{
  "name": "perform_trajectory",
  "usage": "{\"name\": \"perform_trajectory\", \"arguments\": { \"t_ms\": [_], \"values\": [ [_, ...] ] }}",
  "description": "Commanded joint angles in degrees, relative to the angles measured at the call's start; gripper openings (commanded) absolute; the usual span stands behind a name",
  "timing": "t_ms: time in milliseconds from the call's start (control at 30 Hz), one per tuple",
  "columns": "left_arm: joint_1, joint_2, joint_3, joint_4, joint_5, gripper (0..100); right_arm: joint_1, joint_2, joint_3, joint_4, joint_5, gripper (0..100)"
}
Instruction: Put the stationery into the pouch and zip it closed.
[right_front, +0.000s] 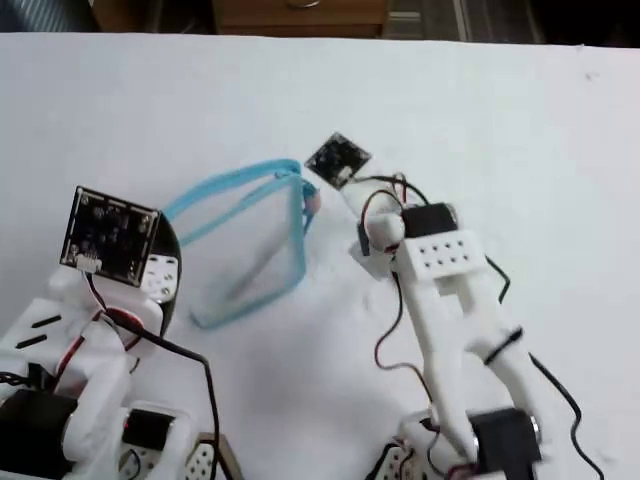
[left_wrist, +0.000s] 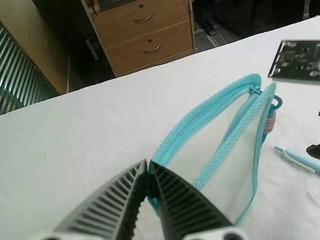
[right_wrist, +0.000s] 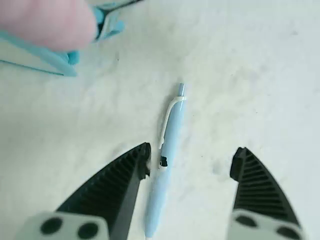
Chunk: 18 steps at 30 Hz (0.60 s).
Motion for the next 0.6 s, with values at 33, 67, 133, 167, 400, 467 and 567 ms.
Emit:
{"name": "perform_trajectory", "arguments": {
  "t_ms": [33,67,133,167,400,467,567],
  "values": [
    [-0.1,0.1,0.2,0.5,-0.3,2,2.2,9.9,0.7,-7.0,0.6,25.5],
    [-0.1,0.1,0.2,0.5,-0.3,2,2.6,12.0,0.6,-8.1,0.1,25.5],
    [-0.1,0.1,0.4,0.4,-0.3,2,2.7,15.5,0.3,-9.6,-1.8,25.5],
    [-0.1,0.1,0.5,0.3,-0.3,2,2.5,16.9,0.1,-10.2,-2.4,25.5],
    [-0.1,0.1,0.2,0.5,-0.3,2,3.2,22.5,0.0,-13.3,-2.5,20.9],
    [-0.1,0.1,0.2,0.5,-0.3,2,3.4,22.9,0.0,-13.3,-2.5,12.7],
    [-0.1,0.1,0.2,0.4,-0.3,2,3.4,22.5,0.0,-13.3,-2.6,0.9]
  ]
}}
